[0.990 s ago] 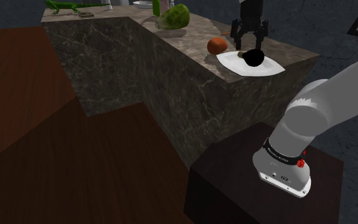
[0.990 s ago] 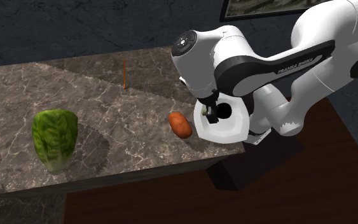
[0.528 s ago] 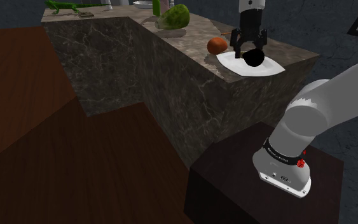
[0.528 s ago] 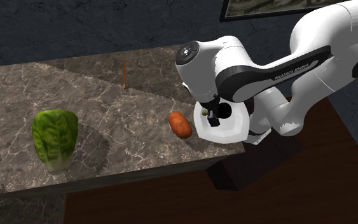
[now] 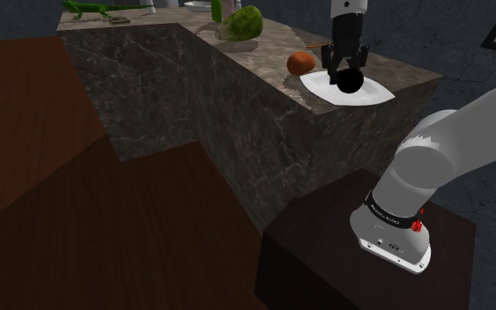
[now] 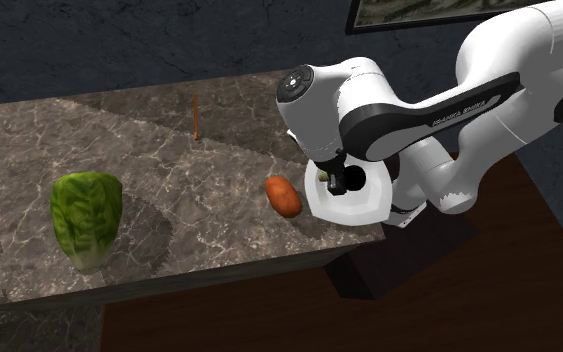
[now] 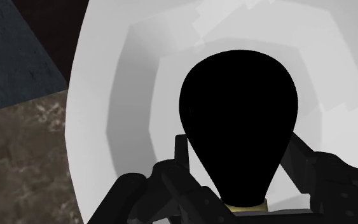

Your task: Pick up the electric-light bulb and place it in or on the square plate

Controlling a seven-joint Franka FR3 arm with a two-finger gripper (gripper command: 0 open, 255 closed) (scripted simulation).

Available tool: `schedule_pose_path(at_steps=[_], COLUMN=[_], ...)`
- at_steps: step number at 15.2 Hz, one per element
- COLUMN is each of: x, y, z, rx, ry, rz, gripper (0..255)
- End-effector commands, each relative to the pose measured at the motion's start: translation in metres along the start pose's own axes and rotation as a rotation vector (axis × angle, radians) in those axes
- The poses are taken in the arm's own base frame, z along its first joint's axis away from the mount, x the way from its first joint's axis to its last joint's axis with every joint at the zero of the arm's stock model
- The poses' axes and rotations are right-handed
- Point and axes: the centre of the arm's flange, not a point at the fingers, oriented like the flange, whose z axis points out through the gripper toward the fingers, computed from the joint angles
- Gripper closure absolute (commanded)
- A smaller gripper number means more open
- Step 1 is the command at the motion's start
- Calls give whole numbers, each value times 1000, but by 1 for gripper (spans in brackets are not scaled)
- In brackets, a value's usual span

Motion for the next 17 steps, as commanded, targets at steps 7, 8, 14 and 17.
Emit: schedule_pose_path(at_steps=[7, 8, 14, 17], x=[0, 0, -13, -20], y=[0, 0, -2, -2], z=[0, 0, -28, -43], rx=[0, 0, 0, 0], ry=[-1, -1, -1, -1], rz=[0, 0, 0, 0], gripper=[255, 255, 255, 255])
